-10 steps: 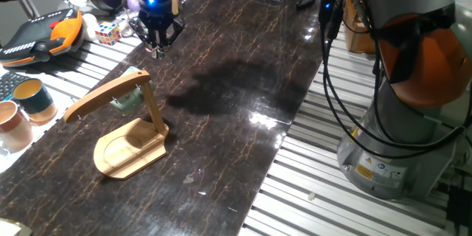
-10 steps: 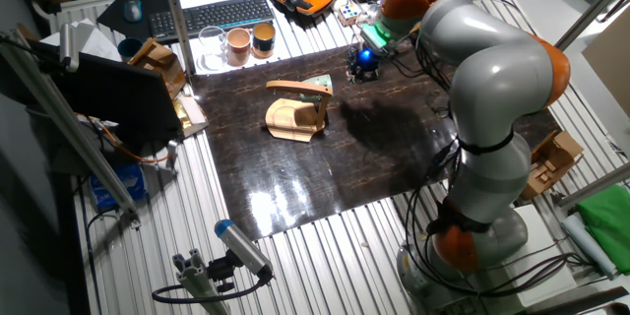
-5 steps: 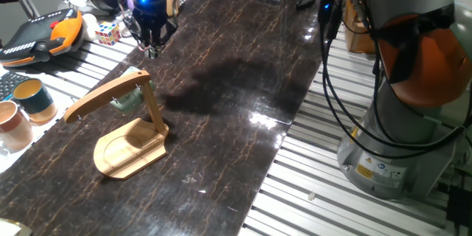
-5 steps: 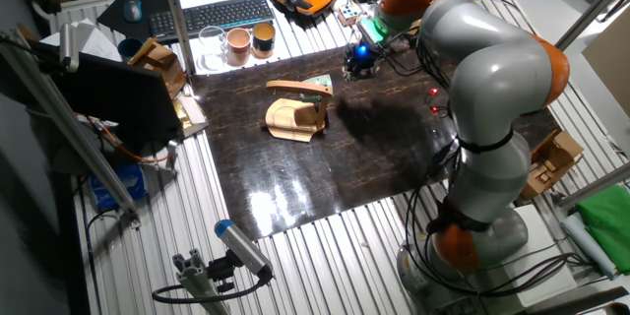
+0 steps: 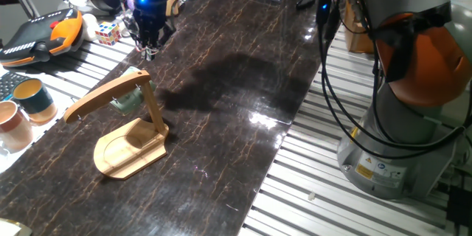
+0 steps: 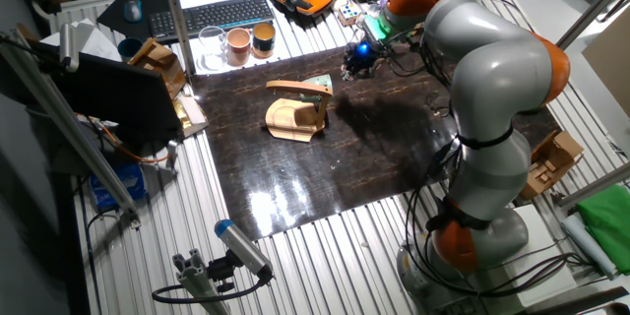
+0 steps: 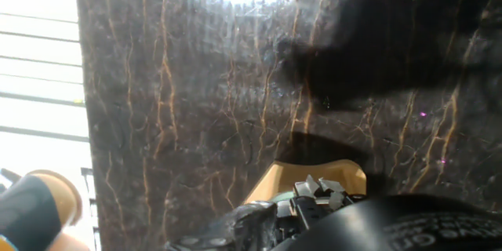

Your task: Take the cup off the cup rack

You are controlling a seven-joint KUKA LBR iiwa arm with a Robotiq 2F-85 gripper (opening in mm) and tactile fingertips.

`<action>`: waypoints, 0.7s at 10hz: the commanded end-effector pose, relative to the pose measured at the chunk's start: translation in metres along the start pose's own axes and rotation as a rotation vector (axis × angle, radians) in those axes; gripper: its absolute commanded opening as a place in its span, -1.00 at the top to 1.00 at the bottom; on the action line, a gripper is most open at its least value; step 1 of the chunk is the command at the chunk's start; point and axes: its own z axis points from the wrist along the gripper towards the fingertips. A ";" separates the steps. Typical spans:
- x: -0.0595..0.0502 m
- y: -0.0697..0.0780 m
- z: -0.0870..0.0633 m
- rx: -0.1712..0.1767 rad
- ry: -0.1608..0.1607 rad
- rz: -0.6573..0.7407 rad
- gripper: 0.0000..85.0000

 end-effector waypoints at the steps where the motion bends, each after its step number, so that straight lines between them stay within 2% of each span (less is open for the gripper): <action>1: -0.001 0.002 0.003 0.003 -0.002 0.015 0.98; 5: 0.004 0.010 0.010 -0.005 0.073 0.111 0.98; 7: 0.006 0.013 0.010 0.002 0.084 0.144 0.98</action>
